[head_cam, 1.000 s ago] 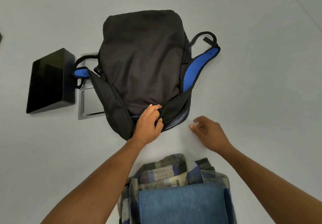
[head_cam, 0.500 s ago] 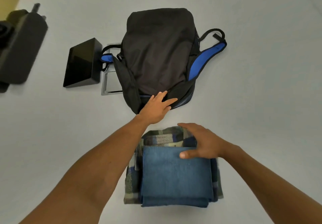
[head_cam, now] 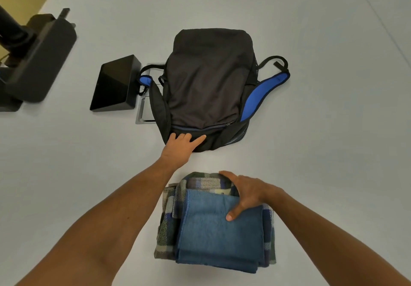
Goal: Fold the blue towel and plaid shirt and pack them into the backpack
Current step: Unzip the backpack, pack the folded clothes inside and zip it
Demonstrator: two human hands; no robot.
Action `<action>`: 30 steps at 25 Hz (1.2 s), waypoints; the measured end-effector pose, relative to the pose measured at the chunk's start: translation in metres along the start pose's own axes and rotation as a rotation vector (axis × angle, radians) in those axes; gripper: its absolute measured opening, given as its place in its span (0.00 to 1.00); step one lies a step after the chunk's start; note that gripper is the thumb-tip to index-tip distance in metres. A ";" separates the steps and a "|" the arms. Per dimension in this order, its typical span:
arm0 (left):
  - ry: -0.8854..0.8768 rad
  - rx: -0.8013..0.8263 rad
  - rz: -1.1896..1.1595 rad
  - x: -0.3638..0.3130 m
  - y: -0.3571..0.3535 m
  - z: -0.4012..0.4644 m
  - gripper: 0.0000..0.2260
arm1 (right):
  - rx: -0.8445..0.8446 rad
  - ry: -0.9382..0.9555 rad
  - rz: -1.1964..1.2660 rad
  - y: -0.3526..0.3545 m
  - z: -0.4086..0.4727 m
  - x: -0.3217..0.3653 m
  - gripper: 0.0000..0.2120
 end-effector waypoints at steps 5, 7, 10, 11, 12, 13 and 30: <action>-0.021 0.031 0.030 -0.005 -0.001 0.013 0.23 | -0.045 -0.063 0.169 -0.013 0.004 -0.021 0.58; -0.038 0.031 0.005 -0.006 0.000 0.015 0.21 | -0.054 -0.058 0.190 -0.015 0.004 -0.021 0.55; -0.007 -0.009 -0.119 0.005 0.013 0.018 0.17 | -0.050 -0.060 0.254 -0.016 0.000 -0.020 0.50; 0.003 -0.037 -0.168 0.010 0.023 0.020 0.15 | -0.044 -0.066 0.291 -0.019 -0.002 -0.022 0.47; 0.014 -0.064 -0.222 0.017 0.033 0.022 0.14 | -0.038 -0.072 0.329 -0.021 -0.004 -0.024 0.43; 0.026 -0.089 -0.281 0.024 0.045 0.024 0.12 | -0.032 -0.080 0.364 -0.023 -0.006 -0.026 0.39; 0.053 -0.352 -0.361 0.089 0.236 0.036 0.12 | -0.211 0.196 0.962 0.017 -0.046 -0.007 0.26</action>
Point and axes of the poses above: each hand's wrist, its own z-axis towards the middle knuckle, its own y-axis out of the back of the hand, x = y × z, the point moved 10 cm from there along z, towards the middle knuckle, and after that the axes turned 5 degrees about z, right-handed, at the moved point
